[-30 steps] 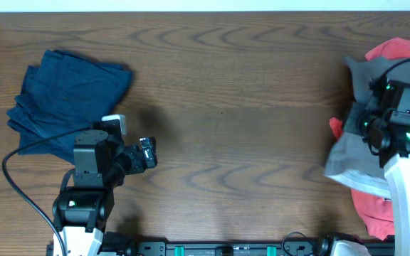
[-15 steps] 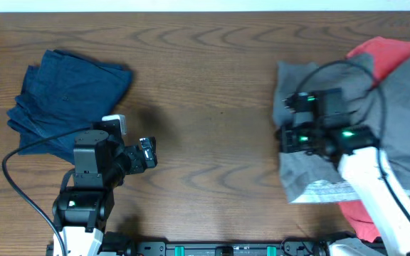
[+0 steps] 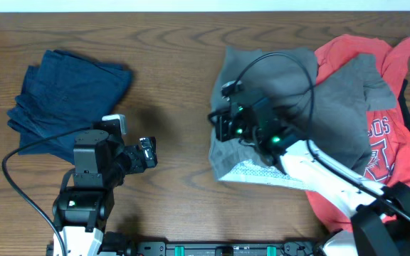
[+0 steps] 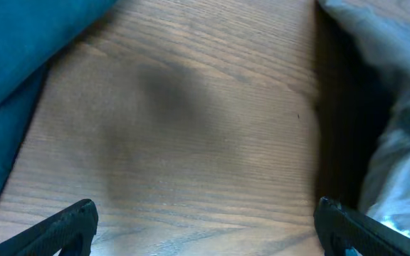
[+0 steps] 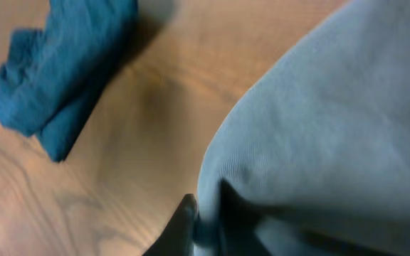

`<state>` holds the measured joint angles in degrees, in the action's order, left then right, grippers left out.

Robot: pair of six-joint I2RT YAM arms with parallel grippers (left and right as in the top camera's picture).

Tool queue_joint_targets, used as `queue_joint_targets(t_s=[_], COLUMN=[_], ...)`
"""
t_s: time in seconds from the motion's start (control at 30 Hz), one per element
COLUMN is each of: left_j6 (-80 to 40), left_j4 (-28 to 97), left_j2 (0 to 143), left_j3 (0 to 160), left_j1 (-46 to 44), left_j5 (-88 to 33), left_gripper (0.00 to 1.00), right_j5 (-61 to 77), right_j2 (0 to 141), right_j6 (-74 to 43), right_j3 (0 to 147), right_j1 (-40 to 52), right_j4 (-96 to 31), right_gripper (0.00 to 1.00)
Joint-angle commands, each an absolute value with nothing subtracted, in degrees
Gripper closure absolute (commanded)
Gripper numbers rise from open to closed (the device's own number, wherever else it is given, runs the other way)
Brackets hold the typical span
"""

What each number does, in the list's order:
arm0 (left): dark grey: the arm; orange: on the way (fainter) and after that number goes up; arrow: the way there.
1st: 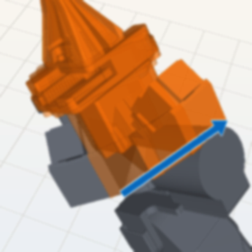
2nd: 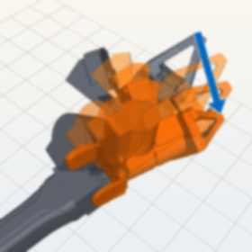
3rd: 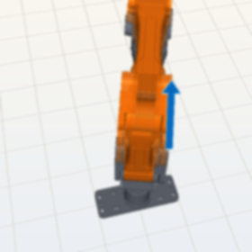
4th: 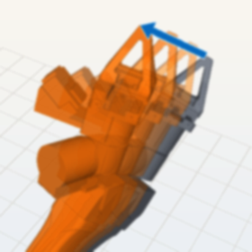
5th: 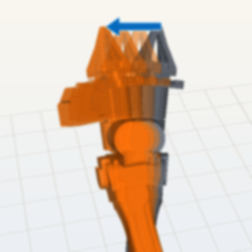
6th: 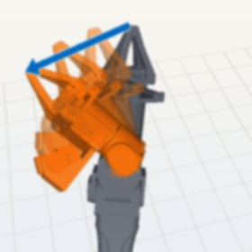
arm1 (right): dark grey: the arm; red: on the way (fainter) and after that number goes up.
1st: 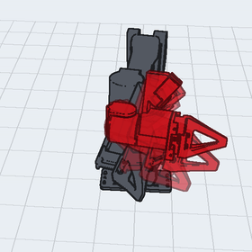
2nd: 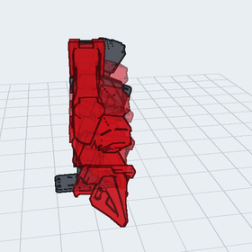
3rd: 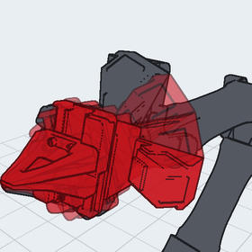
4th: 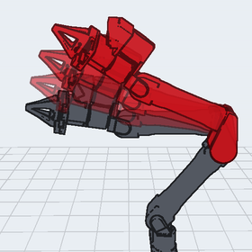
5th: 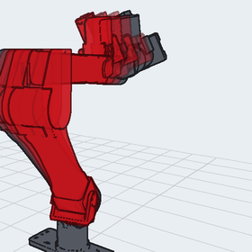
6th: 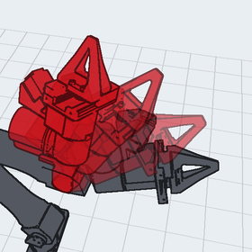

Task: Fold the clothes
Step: 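Drag the grey shorts leftward off the red shirt with the right gripper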

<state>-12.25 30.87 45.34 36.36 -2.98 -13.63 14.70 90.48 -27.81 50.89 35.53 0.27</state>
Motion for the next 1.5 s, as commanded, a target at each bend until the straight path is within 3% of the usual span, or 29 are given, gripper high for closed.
queue_joint_targets(t_s=[0.0, 0.17, 0.43, 0.63, 0.77, 1.3, 1.37, 1.47], left_j6=[-12.97, -13.61, -23.35, -30.06, -35.27, -52.6, -52.84, -52.82], left_j4=[30.81, 30.81, 28.38, 27.05, 25.47, 2.15, 0.19, -1.45], left_j2=[45.91, 46.26, 49.08, 58.0, 66.15, 91.24, 91.98, 92.05], left_j3=[37.26, 37.26, 36.95, 36.82, 36.82, 36.82, 36.82, 36.82], left_j1=[-2.66, -2.66, -3.07, -7.42, -13.08, -35.81, -37.39, -38.98], left_j5=[-14.37, -14.41, -21.28, -26.81, -26.83, -26.81, -26.81, -26.81], left_gripper=[0.02, 0.02, 0.02, 0.02, 0.02, 0.01, 0.11, 0.4], right_j5=[14.31, 2.2, -17.1, -15.09, -13.74, -13.06, -13.06, -13.08], right_j2=[90.54, 83.55, 66.3, 63.33, 63.37, 63.37, 63.37, 63.37], right_j6=[-22.57, -20.71, -30.79, -32.75, -31.94, -29.91, -29.69, -29.67], right_j3=[51.51, 51.77, 51.75, 51.72, 51.57, 51.57, 51.57, 51.57], right_j1=[37.1, 32.45, 13.04, -3.46, -9.78, -12.21, -12.21, -12.21], right_j4=[-2.09, -14.76, -43.66, -54.89, -56.77, -58.57, -58.74, -58.76], right_gripper=[0.64, 0.34, 0.24, 0.22, 0.2, 0.2, 0.2, 0.2])
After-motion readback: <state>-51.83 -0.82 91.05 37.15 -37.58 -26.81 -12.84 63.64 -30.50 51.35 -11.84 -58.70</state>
